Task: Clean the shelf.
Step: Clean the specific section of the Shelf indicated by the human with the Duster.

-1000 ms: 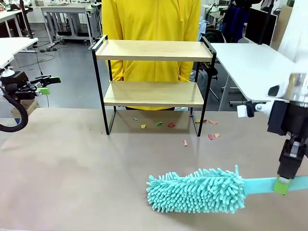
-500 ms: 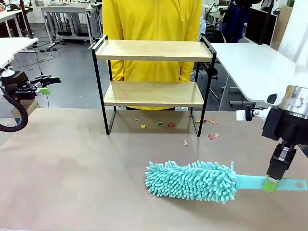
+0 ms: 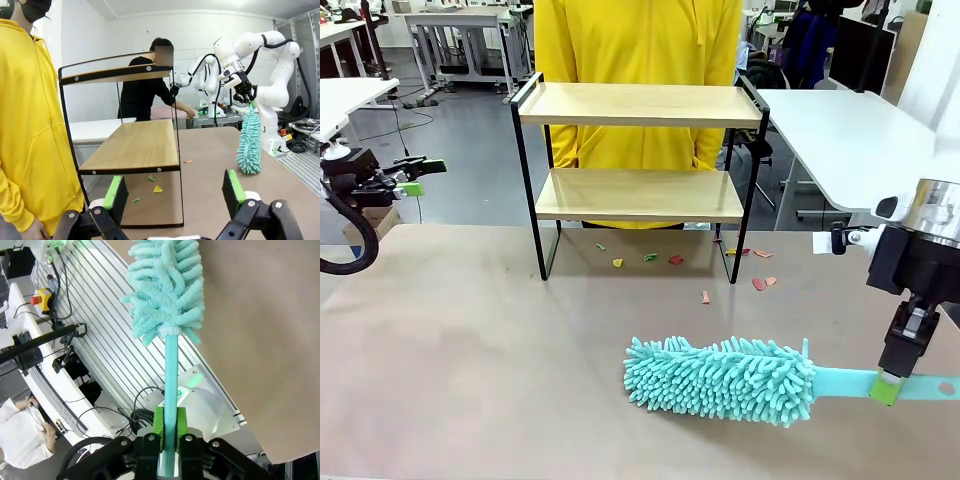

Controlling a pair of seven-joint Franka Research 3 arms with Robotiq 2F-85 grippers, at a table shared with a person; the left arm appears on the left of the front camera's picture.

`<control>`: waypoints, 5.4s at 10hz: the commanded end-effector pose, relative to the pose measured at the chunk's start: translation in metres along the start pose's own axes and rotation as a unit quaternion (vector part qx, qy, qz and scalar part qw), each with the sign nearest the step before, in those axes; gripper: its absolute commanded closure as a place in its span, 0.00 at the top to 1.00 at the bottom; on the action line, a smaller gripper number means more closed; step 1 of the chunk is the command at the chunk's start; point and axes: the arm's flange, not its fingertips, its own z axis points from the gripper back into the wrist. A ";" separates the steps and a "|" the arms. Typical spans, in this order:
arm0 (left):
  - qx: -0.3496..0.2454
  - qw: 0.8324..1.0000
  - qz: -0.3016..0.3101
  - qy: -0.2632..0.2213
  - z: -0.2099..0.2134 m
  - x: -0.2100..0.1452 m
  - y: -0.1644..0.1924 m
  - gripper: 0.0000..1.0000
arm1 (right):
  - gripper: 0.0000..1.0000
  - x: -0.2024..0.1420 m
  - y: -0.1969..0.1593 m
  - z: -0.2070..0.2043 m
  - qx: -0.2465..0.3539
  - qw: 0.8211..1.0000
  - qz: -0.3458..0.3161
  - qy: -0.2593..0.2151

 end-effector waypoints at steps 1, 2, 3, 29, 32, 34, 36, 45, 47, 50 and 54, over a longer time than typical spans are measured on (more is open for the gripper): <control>0.000 1.000 -0.004 0.002 0.000 0.003 0.000 1.00 | 0.13 -0.002 0.001 0.002 -0.001 1.000 0.001 0.003; 0.000 1.000 -0.004 0.002 0.000 0.003 0.000 1.00 | 0.13 -0.002 0.001 0.002 -0.001 1.000 0.001 0.003; 0.000 1.000 -0.004 0.002 0.000 0.003 0.000 1.00 | 0.13 -0.002 0.001 0.002 -0.001 1.000 0.001 0.003; 0.000 1.000 -0.004 0.002 0.000 0.003 0.000 1.00 | 0.13 -0.002 0.001 0.002 -0.001 1.000 0.001 0.003; 0.000 1.000 -0.004 0.002 0.000 0.003 0.000 1.00 | 0.13 -0.002 0.001 0.002 -0.001 1.000 0.001 0.003; 0.000 1.000 -0.004 0.002 0.000 0.003 0.000 1.00 | 0.13 -0.002 0.001 0.002 -0.001 1.000 0.001 0.003; 0.000 1.000 -0.004 0.002 0.000 0.003 0.000 1.00 | 0.13 -0.002 0.001 0.002 -0.001 1.000 0.001 0.003; 0.000 1.000 -0.004 0.002 0.000 0.003 0.000 1.00 | 0.13 0.162 0.126 -0.041 -0.062 0.966 -0.159 -0.194; 0.000 1.000 -0.004 0.002 0.000 0.003 0.000 1.00 | 0.13 0.189 0.136 -0.058 -0.115 0.947 -0.182 -0.238; 0.000 1.000 -0.004 0.002 0.000 0.003 0.000 1.00 | 0.13 0.172 0.139 -0.052 -0.078 0.960 -0.151 -0.225; 0.000 1.000 -0.004 0.002 0.000 0.003 0.000 1.00 | 0.13 0.203 0.149 -0.055 -0.093 0.949 -0.184 -0.238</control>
